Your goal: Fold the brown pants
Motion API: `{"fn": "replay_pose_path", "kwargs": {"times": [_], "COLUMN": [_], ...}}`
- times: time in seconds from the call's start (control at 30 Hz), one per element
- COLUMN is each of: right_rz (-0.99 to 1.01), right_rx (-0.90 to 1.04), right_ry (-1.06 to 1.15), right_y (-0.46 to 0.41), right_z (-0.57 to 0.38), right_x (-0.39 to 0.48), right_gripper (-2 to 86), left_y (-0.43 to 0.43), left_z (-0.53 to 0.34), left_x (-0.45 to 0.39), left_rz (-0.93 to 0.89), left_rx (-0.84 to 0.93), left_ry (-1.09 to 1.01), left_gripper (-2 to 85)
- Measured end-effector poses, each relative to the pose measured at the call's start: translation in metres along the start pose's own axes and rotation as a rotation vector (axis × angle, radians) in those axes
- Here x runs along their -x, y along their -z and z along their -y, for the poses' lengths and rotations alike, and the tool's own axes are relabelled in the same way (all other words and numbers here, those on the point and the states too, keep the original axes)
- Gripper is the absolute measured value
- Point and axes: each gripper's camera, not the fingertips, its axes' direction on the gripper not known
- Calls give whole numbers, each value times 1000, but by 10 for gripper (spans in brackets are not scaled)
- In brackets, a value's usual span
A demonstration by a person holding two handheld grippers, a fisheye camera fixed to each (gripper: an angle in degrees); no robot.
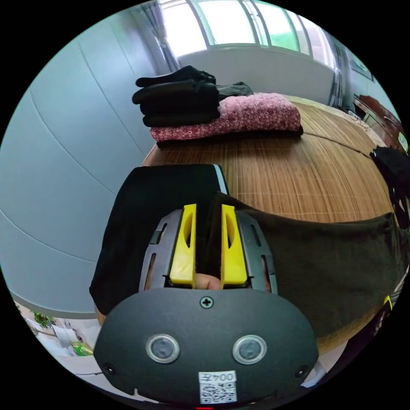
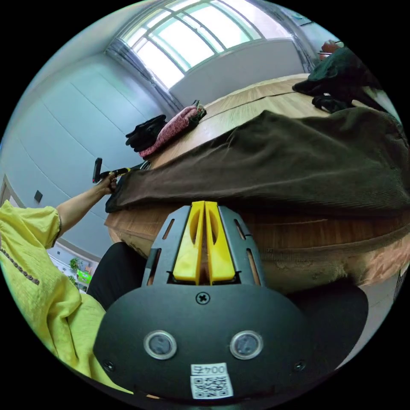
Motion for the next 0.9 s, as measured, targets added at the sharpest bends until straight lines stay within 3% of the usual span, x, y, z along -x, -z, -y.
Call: {"fn": "replay_pose_path", "kwargs": {"times": [0.17, 0.33, 0.4, 0.5, 0.63, 0.8, 0.9], "right_rz": [-81, -264, -336, -401, -464, -622, -570], "right_rx": [-170, -168, -104, -27, 104, 373, 493], "right_ry": [-116, -1, 65, 19, 103, 264, 254], "right_y": [48, 51, 35, 15, -18, -83, -103], "right_z": [15, 74, 122, 185, 254, 311, 319], "right_x": [-10, -2, 4, -3, 3, -3, -23], "right_gripper": [-4, 15, 39, 51, 85, 117, 56], "left_y": [41, 72, 75, 64, 30, 27, 26], "left_z": [-16, -52, -74, -114, -130, -126, -125], "left_x": [45, -13, -61, -132, -170, -166, -158], "left_rz": [-90, -353, -325, -115, -41, -111, -173], "left_rx": [-70, -137, -139, -157, -2, 36, 45], "left_ry": [204, 109, -6, -154, -244, -229, -199], "left_gripper": [64, 25, 17, 10, 5, 3, 3]}}
